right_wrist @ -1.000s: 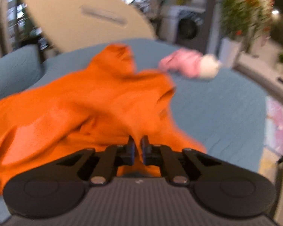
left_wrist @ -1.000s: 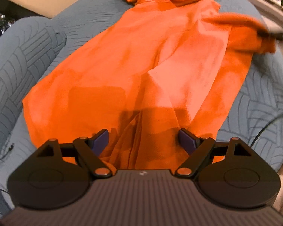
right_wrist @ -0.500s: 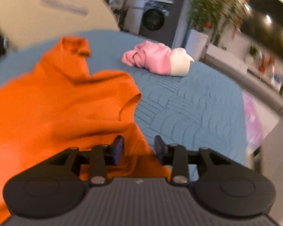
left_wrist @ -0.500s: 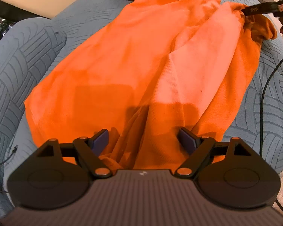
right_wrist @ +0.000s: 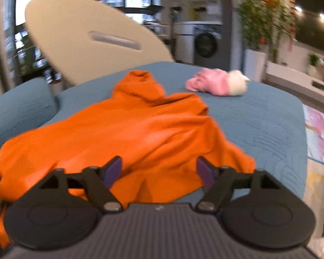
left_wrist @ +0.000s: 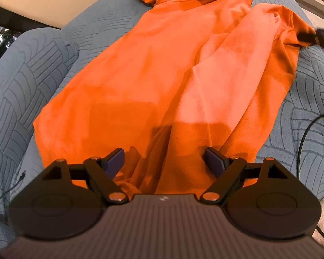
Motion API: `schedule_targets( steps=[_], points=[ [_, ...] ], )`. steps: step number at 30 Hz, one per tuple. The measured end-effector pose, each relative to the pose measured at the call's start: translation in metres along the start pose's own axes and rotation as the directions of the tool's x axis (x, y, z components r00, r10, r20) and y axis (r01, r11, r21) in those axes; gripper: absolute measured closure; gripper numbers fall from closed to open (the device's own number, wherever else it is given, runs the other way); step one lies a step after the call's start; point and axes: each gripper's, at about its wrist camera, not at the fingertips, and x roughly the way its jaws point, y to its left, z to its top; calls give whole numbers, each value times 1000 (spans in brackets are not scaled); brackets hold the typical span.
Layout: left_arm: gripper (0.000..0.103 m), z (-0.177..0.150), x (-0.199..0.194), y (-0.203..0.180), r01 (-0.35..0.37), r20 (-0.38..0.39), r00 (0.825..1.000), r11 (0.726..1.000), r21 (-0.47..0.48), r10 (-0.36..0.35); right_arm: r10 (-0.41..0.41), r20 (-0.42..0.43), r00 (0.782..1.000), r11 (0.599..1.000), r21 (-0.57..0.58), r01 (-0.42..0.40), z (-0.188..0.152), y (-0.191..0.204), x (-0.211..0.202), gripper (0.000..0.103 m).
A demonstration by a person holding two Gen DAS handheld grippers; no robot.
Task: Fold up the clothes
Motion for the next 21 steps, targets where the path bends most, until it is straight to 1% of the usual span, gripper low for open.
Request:
schedule_targets(
  steps=[2,3,6,8,11,12,14,16,18,20,21],
  points=[
    [20,0,0,0,-1,2,1000,1000,0,1,13,7,1000,999,-34,-13,-15,4,-4,22],
    [20,0,0,0,-3,6,1000,1000,1,3,7,2,1000,999,-31,-7,-21,4,-2,22],
    [20,0,-3,-1,-10,19,1000,1000,2,10,20,-23,1000,999,31,-19,-33,1,8,22],
    [20,0,-7,-1,-14,40,999,1000,-5,15,69,-14,998,996,65,-68,-37,2,11,22],
    [20,1,-18,7,-30,106,994,997,-66,37,75,-16,997,997,25,-75,-35,16,12,22],
    [20,1,-23,10,-39,142,988,995,-97,52,65,-4,998,998,-2,-65,-33,20,11,22],
    [20,1,-27,12,-18,169,985,994,-112,37,49,28,998,998,-38,-47,-25,29,7,22],
    [20,2,-18,4,56,119,992,996,-64,-48,35,61,997,998,-56,-32,-16,35,4,22],
    [20,2,-3,-7,52,29,998,999,4,-52,31,82,996,999,-42,-27,-3,36,8,21],
    [20,2,8,-17,28,-27,999,998,65,-26,29,98,995,999,-32,-26,13,40,16,21],
    [20,2,8,-19,33,-32,999,997,71,-30,33,109,994,999,-44,-28,21,44,21,21]
  ],
)
